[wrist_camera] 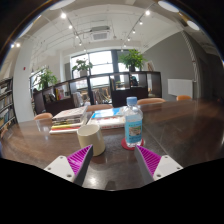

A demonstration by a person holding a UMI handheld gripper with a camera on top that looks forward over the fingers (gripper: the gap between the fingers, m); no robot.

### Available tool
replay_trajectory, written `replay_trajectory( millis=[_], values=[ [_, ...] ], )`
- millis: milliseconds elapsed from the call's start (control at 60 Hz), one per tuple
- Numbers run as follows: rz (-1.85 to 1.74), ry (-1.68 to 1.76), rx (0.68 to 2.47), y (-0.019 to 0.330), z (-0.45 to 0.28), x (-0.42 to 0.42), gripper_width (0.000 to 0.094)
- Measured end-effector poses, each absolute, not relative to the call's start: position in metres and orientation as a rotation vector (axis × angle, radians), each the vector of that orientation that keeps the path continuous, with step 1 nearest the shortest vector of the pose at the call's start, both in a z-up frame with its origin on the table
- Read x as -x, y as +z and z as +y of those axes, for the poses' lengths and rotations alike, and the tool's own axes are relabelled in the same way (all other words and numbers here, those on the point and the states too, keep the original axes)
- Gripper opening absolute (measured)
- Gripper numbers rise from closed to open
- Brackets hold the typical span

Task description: Pour water

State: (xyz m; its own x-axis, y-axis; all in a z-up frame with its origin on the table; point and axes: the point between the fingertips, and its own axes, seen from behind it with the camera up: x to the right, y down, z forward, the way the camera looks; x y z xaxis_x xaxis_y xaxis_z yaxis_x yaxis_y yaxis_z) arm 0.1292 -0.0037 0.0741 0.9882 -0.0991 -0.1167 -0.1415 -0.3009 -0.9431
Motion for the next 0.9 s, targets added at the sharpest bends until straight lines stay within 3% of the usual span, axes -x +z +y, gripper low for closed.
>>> replay_trajectory(
  millis=[200, 583, 900],
  values=[
    [0.149, 0.099, 1.936, 0.069, -0.072, -0.062, 0.0854],
    [0.034, 0.084, 1.846, 0.142, -0.127, -0.005, 0.0853],
    [0.000, 0.030, 1.844, 0.160, -0.145, -0.002, 0.0859]
  ],
)
